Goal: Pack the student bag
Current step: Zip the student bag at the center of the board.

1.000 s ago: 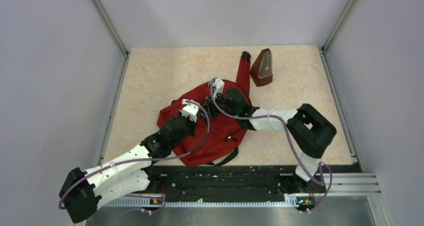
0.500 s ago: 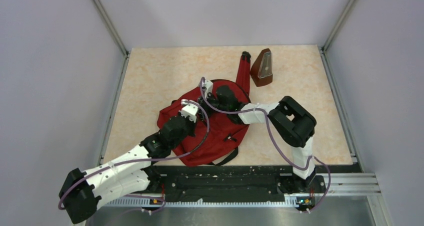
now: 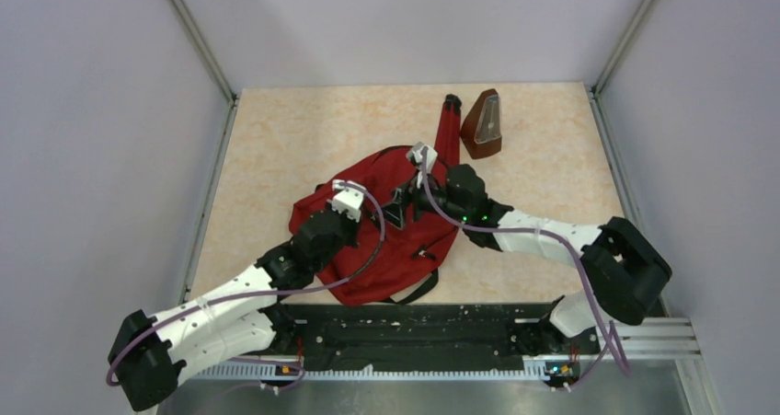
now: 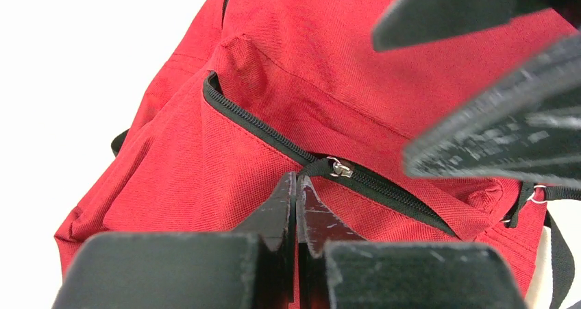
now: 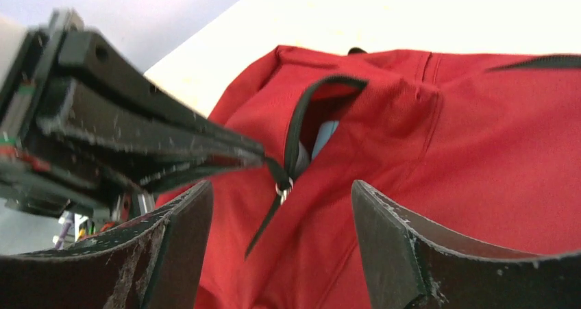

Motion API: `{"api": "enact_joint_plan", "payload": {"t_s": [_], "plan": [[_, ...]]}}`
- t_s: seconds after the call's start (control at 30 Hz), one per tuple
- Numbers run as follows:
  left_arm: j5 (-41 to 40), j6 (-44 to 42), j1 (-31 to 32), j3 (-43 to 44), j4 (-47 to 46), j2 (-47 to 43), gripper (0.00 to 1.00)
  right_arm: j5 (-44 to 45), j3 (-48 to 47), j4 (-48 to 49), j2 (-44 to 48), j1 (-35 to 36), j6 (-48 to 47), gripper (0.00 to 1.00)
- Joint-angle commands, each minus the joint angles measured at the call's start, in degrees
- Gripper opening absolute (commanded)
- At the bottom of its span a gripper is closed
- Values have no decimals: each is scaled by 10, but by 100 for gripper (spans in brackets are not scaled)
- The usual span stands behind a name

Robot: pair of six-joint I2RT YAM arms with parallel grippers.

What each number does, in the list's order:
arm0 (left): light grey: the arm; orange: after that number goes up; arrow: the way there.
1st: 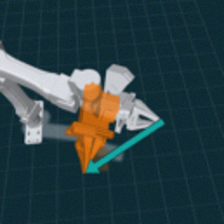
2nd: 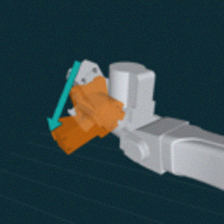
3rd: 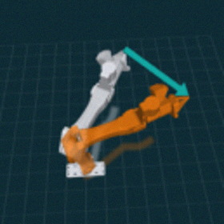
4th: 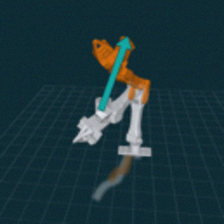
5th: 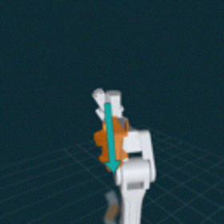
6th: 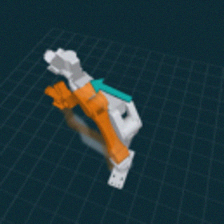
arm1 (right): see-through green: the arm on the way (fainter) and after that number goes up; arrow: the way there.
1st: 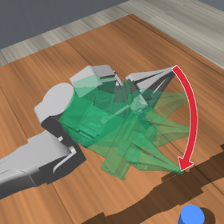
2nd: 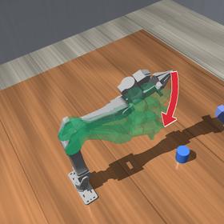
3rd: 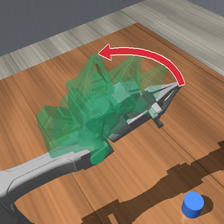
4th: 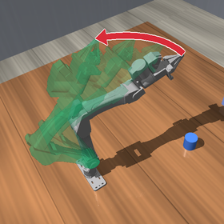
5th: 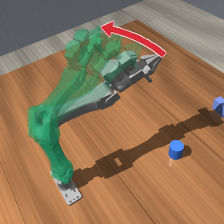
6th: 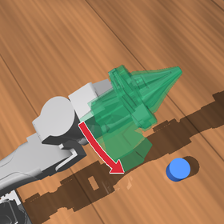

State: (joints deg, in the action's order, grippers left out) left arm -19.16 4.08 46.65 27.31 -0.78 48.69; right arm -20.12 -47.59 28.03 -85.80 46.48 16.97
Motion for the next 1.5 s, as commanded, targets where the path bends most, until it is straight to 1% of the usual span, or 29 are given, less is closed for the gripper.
{"api": "enact_joint_plan", "payload": {"t_s": [0.0,0.03,0.17,0.2,0.23,0.27,0.33,0.43,0.47,0.5,0.6,0.67,0.73,0.9,1.03,1.17,1.3,1.47], "plan": [[-17,-19,-2,29,-24,5,0,13,68,36,25,10,-7,72],[-15,-20,-2,30,-25,7,0,18,74,33,25,16,-15,72],[-6,-23,-2,33,-26,12,0,85,74,15,12,50,-51,71],[-6,-24,-2,33,-26,12,0,106,70,11,7,61,-60,69],[-5,-26,-2,33,-27,11,0,129,64,3,2,68,-67,64],[-4,-27,-2,34,-28,11,0,161,58,-6,-1,77,-74,59],[-1,-30,-2,33,-32,9,0,214,51,-23,-5,93,-92,45],[-16,-36,-2,31,-44,12,0,272,58,-25,8,111,-98,15],[-27,-43,-2,31,-49,15,0,293,66,-23,18,118,-95,2],[-44,-51,-2,32,-55,18,0,319,77,-15,32,124,-91,0],[-108,-51,-2,34,-79,31,0,370,119,6,78,139,-67,0],[-124,-56,-2,37,-103,41,0,371,148,30,105,143,-51,0],[-126,-65,-2,44,-126,52,0,362,164,36,110,145,-43,0],[-148,-90,-8,80,-148,101,0,363,180,34,93,159,-33,0],[-155,-93,-33,110,-141,139,0,372,199,44,102,167,-6,0],[-152,-82,-61,114,-140,156,0,382,224,71,130,171,14,0],[-131,-66,-93,115,-138,173,0,385,240,76,152,173,15,0],[-98,-58,-120,122,-169,203,0,377,243,69,155,174,10,0]]}}
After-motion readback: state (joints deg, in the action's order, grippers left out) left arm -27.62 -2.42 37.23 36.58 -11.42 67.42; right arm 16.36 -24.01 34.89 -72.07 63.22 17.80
